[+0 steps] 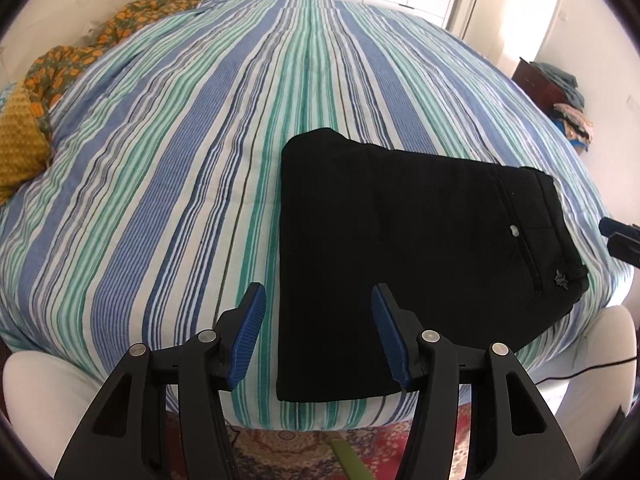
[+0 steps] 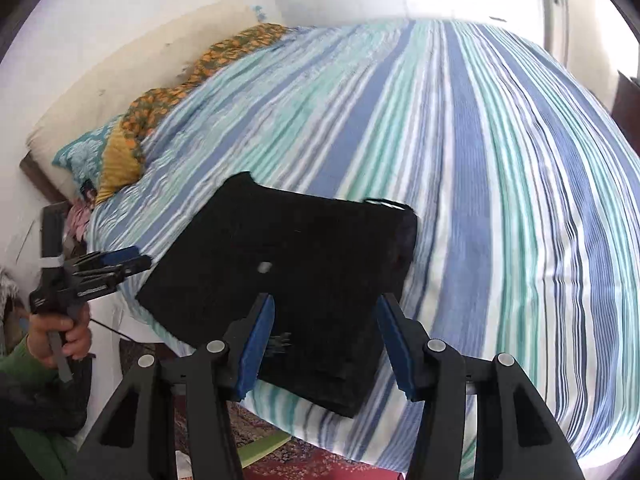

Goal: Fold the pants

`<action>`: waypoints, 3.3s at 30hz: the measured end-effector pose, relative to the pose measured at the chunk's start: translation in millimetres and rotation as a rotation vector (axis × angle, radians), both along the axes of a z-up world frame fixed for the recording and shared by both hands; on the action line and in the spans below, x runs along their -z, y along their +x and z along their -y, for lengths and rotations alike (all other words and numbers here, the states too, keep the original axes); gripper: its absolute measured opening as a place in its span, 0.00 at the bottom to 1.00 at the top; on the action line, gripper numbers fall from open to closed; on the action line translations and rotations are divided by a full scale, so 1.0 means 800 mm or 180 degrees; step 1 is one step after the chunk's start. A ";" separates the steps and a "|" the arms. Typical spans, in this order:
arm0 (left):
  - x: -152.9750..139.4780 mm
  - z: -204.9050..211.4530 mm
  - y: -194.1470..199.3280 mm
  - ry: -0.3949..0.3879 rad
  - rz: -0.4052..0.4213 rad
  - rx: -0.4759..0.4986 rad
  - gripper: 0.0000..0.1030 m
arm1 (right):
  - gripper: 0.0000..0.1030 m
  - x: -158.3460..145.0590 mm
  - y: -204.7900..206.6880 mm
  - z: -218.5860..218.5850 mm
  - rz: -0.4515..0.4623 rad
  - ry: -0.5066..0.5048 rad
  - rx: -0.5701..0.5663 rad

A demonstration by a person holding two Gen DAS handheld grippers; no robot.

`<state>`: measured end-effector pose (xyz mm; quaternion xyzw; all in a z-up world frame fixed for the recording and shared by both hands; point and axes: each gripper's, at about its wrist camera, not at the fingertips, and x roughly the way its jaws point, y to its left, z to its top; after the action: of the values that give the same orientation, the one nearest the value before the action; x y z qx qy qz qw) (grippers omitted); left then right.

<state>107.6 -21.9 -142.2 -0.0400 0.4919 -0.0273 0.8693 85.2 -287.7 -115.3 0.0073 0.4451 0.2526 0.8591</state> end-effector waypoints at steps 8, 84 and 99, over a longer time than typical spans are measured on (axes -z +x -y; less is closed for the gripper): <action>0.029 0.037 -0.015 0.0368 -0.0118 0.0259 0.61 | 0.53 0.089 -0.037 -0.037 -0.0262 -0.0151 0.0044; -0.008 -0.036 0.040 0.0843 0.0863 -0.0233 0.98 | 1.00 0.064 0.080 0.023 -0.0024 -0.0683 0.0725; -0.051 0.008 -0.022 0.0410 0.0459 -0.0262 0.97 | 1.00 0.004 -0.062 -0.077 0.0440 -0.0769 0.1078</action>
<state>90.1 -28.1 -101.6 -0.0021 0.4268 0.0373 0.9036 35.4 -226.0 -118.4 -0.0384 0.4046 0.0494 0.9124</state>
